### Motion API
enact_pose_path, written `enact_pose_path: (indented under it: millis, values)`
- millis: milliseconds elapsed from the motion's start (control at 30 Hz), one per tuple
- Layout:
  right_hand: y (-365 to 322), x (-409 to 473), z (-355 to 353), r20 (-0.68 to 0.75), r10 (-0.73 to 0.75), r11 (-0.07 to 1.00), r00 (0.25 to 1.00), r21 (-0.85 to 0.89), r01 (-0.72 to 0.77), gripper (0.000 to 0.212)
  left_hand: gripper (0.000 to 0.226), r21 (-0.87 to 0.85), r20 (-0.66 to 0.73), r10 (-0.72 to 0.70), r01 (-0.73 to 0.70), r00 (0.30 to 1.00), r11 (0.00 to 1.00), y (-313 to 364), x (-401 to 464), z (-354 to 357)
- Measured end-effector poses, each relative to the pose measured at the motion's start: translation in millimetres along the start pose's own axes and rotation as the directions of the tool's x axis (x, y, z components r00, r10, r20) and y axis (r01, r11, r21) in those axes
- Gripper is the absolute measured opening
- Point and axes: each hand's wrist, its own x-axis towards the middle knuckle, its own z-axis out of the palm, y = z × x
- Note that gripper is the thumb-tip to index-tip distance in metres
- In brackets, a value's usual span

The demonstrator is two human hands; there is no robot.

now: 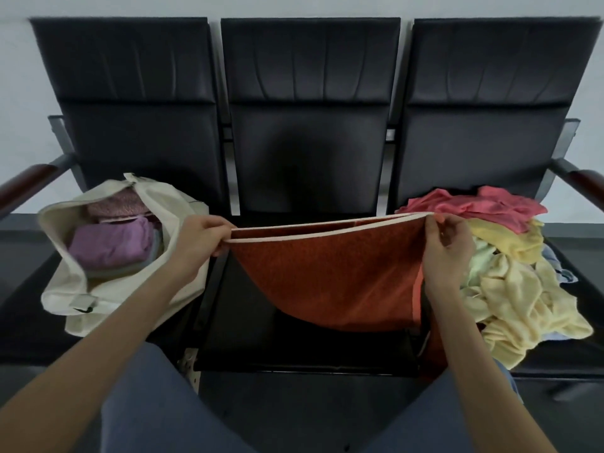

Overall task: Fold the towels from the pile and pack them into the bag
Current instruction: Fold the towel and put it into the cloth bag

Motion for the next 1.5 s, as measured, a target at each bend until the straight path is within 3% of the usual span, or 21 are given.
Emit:
enact_pose_path:
  millis: [200, 333, 500, 600, 700, 767, 833, 1000, 1133, 1200, 1300, 1400, 1500]
  values:
    - [-10.5, 16.5, -1.1, 0.046, 0.005, 0.996, 0.999, 0.085, -0.009, 0.006, 0.020, -0.128, -0.105, 0.065, -0.078, 0.992, 0.989, 41.0, 19.8, -11.5]
    - [-13.1, 39.6, -0.3, 0.134, -0.009, 1.000, 0.991, 0.011, 0.008, 0.014, 0.015, -0.139, -0.040, -0.005, -0.001, 0.999, 0.990, 63.0, 44.2, -6.7]
    - [0.7, 78.4, 17.8, 0.243, 0.077, 0.989, 0.967, -0.144, -0.043, 0.007, 0.019, 0.125, 0.109, -0.016, 0.002, 0.994, 0.992, 74.4, 93.0, 1.6]
    - [-1.8, 96.0, 34.7, 0.234, 0.042, 0.989, 0.971, -0.151, -0.006, 0.014, 0.026, 0.216, 0.082, 0.079, -0.095, 0.994, 0.972, 86.2, 116.0, 9.2]
    - [-12.8, 103.1, 44.1, 0.224, -0.036, 0.990, 0.974, -0.126, 0.066, 0.005, 0.030, 0.220, -0.055, 0.266, -0.248, 0.962, 0.943, 95.6, 124.4, 15.3]
    - [-15.6, 97.9, 43.0, 0.218, -0.086, 0.987, 0.972, -0.113, 0.113, 0.008, 0.033, 0.234, -0.110, 0.355, -0.323, 0.928, 0.917, 89.1, 121.0, 15.4]
    - [-8.0, 85.8, 36.6, 0.232, -0.093, 0.985, 0.968, -0.122, 0.124, 0.010, 0.031, 0.218, -0.093, 0.351, -0.325, 0.932, 0.920, 66.5, 114.8, 13.9]
    - [55.7, 27.4, 10.8, 0.321, 0.028, 0.959, 0.947, -0.275, 0.065, 0.012, 0.027, 0.231, 0.013, 0.150, -0.150, 0.989, 0.961, -30.7, 85.3, 21.4]
    - [114.8, -27.4, -8.5, 0.405, 0.334, 0.818, 0.851, -0.573, -0.049, 0.009, 0.030, 0.452, 0.156, -0.038, -0.037, 0.987, 0.891, -127.2, 41.6, 33.0]
    - [134.3, -46.9, -16.3, 0.446, 0.456, 0.715, 0.770, -0.699, -0.018, 0.011, 0.031, 0.543, 0.232, -0.126, -0.021, 0.965, 0.839, -168.1, 16.2, 33.4]
    - [143.6, -66.7, -22.4, 0.512, 0.556, 0.580, 0.655, -0.803, 0.135, 0.009, 0.034, 0.614, 0.358, -0.112, -0.143, 0.927, 0.776, -203.8, -14.4, 28.9]
    - [135.4, -76.7, -19.0, 0.513, 0.651, 0.427, 0.560, -0.857, 0.289, 0.024, 0.034, 0.629, 0.481, -0.073, -0.286, 0.874, 0.723, -214.0, -29.4, 20.2]
    - [121.3, -77.0, -7.0, 0.483, 0.722, 0.196, 0.496, -0.830, 0.522, 0.033, 0.023, 0.661, 0.583, -0.151, -0.359, 0.798, 0.659, -212.0, -38.7, 16.0]
